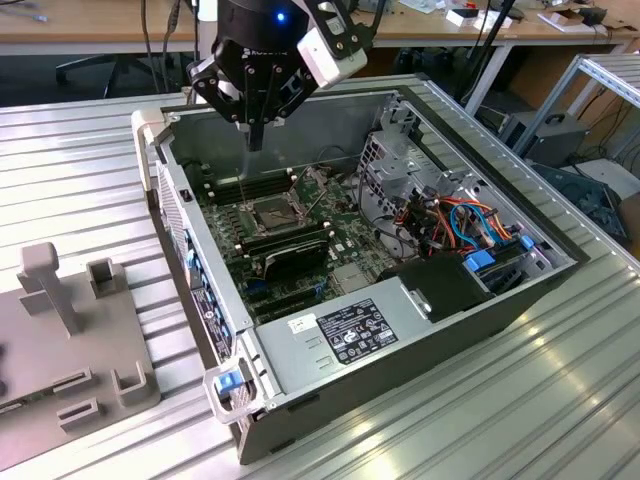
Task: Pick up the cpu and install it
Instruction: 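Reach for the cpu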
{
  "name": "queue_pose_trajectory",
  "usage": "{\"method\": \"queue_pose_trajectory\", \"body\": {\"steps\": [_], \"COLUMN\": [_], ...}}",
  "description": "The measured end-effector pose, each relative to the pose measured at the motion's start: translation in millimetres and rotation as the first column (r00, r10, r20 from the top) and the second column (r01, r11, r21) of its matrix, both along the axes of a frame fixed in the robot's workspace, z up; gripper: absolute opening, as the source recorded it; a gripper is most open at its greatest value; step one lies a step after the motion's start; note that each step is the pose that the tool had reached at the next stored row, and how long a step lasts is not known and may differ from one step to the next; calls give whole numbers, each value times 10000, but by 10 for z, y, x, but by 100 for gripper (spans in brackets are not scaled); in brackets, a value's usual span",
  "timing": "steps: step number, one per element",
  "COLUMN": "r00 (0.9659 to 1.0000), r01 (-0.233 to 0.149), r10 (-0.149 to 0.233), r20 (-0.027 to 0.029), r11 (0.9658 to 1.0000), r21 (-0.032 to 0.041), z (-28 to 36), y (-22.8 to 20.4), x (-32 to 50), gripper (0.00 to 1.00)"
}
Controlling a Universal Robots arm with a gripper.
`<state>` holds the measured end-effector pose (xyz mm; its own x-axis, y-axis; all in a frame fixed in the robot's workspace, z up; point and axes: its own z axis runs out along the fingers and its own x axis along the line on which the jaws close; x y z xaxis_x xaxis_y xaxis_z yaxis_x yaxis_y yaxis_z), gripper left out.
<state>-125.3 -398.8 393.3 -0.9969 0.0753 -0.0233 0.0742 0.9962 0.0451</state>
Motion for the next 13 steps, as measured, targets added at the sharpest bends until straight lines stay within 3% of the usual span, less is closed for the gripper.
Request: {"method": "queue_pose_trajectory", "body": {"steps": [13], "r00": [10000], "r01": [2], "r10": [-2], "r20": [1], "r11": [10000], "r21": [0], "z": [0], "y": [0], "x": [-59], "gripper": [11]}}
